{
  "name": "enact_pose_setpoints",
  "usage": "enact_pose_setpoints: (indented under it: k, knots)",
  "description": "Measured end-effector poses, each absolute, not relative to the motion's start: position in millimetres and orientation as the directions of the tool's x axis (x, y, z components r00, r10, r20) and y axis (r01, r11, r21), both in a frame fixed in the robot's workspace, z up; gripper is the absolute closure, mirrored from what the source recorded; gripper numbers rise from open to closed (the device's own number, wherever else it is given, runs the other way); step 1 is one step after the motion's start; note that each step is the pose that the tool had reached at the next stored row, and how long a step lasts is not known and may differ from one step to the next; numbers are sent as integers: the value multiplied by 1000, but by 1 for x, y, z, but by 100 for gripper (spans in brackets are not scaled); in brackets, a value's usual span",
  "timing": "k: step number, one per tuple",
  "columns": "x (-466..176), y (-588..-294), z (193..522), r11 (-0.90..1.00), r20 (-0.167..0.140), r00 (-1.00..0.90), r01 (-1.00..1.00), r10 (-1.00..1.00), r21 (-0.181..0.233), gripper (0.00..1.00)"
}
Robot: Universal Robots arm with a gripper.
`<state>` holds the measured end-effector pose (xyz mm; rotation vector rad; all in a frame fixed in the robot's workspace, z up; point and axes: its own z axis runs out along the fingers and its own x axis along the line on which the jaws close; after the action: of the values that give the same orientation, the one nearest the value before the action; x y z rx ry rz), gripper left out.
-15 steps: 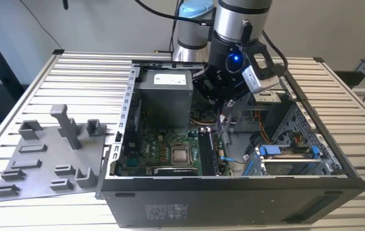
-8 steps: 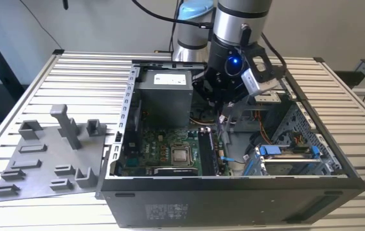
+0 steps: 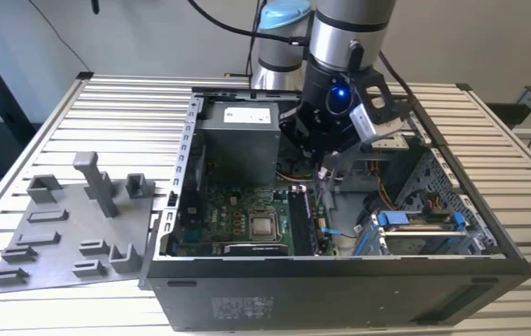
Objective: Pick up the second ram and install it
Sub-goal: 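Insert the second ram into the second slot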
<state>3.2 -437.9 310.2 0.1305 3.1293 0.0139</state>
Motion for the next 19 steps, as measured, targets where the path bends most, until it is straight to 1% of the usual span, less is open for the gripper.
enact_pose_setpoints:
  k: [12, 15, 19]
  knots:
    - [3, -438, 294, 997, -9, -996, 83, 83, 4, 85]
    - [3, -438, 292, 997, -15, -996, 83, 83, 3, 85]
    - [2, -438, 290, 997, -15, -997, 76, 76, 3, 85]
